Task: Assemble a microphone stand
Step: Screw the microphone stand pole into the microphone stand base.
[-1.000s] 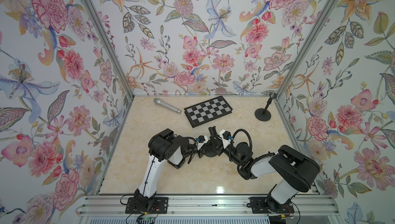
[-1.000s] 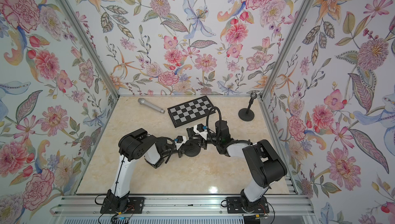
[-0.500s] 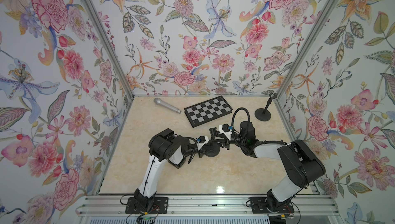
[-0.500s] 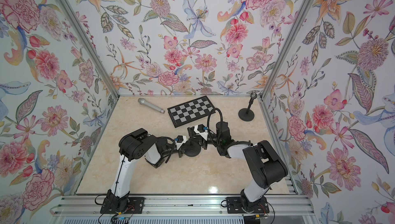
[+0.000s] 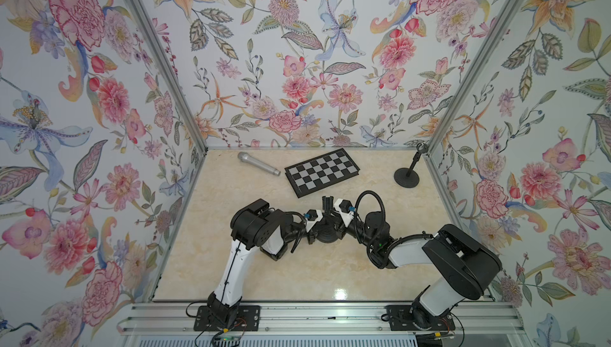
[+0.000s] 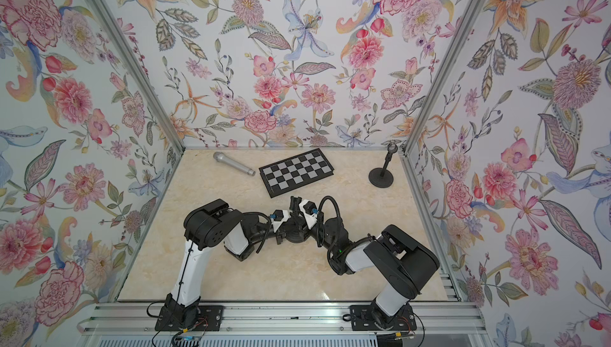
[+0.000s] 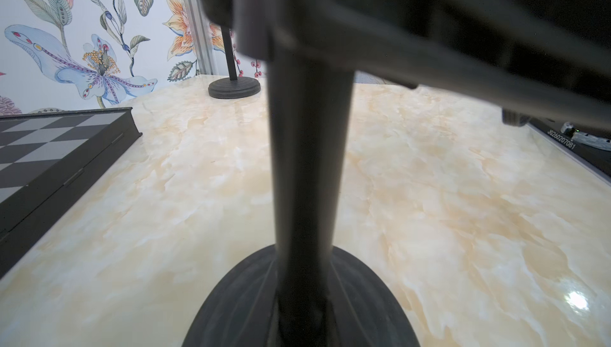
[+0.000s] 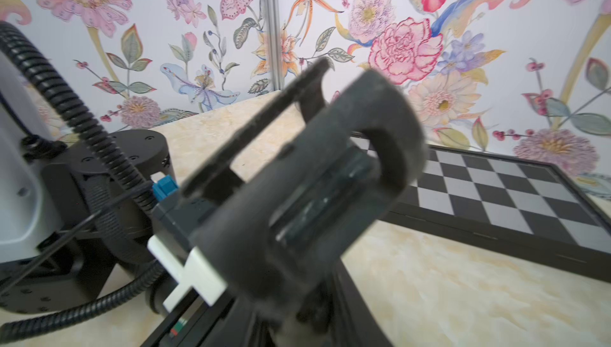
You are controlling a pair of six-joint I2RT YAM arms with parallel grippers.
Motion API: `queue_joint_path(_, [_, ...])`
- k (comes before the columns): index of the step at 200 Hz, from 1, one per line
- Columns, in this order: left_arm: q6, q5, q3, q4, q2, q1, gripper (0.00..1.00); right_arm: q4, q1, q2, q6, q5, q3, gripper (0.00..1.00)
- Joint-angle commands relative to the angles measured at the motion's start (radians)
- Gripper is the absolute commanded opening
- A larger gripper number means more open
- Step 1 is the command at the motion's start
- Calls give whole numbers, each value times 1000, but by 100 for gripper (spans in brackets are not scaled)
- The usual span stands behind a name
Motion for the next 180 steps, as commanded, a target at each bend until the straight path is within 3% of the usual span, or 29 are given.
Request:
queue_joint_path(1, [55,-109,-28,235,97,-15,18,-20,82,62,202,213,-46,0])
queue_joint_path(14, [66,-118,-36,233,81,-18,18,4,50,46,193,78,-56,1])
queue_joint_path(28, [66,-105,-30,234,99,-17,18,9,2,9,135,-114,-63,25])
queue_joint_path(46, [80,-98,-37,235,92,-19,17,-87,-92,-56,36,-404,-29,44])
queue_joint_path(68, [85,-75,-25,234,106,-20,18,-292,-197,-106,-108,-675,47,49])
queue_joint_path(88, [93,-76,-31,234,98,-19,18,-478,-236,-113,-240,-823,138,49])
queue_joint_path(117, [83,-57,-20,235,113,-13,18,-488,-258,-81,-258,-800,192,43])
queue_joint_path(150, [86,-64,-27,235,110,-10,20,-406,-271,-65,-166,-682,173,6])
queue_joint_path(155, [86,-70,-31,235,102,-10,20,-391,-267,-68,-146,-634,161,0])
queue_joint_path(162, [89,-78,-37,234,93,-10,21,-358,-253,-76,-110,-567,136,0])
queue_joint_path(180, [84,-85,-33,234,105,-10,23,-262,-162,-90,-3,-206,44,0])
